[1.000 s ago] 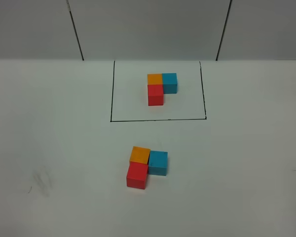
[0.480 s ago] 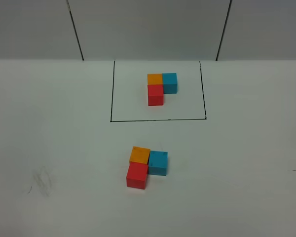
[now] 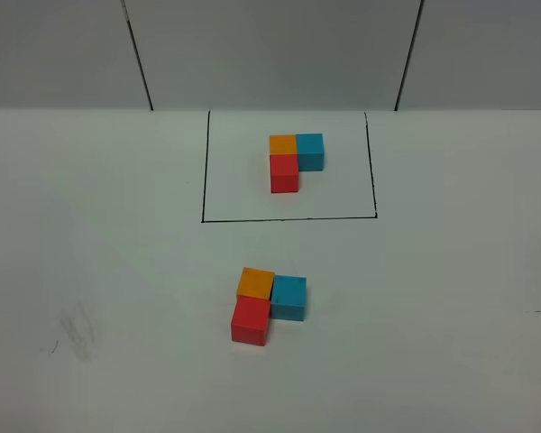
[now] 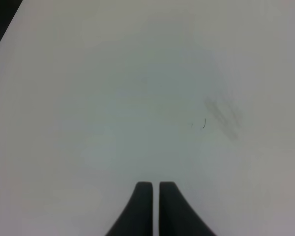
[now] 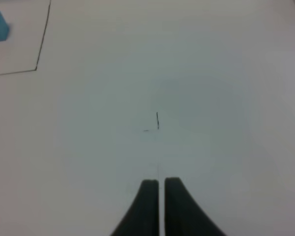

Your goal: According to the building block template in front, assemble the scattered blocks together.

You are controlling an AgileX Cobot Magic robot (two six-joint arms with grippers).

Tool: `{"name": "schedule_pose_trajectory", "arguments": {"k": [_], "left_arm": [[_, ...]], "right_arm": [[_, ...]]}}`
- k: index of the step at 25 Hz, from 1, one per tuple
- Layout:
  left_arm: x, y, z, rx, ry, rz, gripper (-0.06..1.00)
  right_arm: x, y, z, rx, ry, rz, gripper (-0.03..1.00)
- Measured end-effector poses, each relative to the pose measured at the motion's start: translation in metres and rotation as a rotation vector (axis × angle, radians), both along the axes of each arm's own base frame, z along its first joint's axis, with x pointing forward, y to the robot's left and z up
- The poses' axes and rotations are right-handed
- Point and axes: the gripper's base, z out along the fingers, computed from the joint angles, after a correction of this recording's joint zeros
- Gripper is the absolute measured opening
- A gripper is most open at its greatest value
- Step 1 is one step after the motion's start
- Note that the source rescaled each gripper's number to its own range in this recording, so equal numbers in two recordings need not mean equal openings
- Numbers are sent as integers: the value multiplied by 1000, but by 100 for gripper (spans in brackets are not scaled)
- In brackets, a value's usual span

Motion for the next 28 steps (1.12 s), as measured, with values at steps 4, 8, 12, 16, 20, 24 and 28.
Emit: {"name": "schedule_pose_trajectory", "arguments": {"k": [4,8,12,16,20,24,28], "left_arm": [[0,0,0,0,0,0,0],[0,0,0,0,0,0,1],[0,0,0,0,0,0,1],[0,0,0,0,0,0,1],[0,0,0,0,0,0,1],[0,0,0,0,0,0,1],[0,0,0,0,0,0,1]], "right_arm": [[0,-1,-1,-24,1,4,0],[-6,-4,-4,-43,-31,9,0],[-12,0,-6,-35,-52,94,0],[-13,12,-7,-75,-63,257,0],[-15,21,-7,-93,-68,384,0],[-18,29,-8,-93,-70,494,0],[-18,28,-8,-103,-72,489,0]]}}
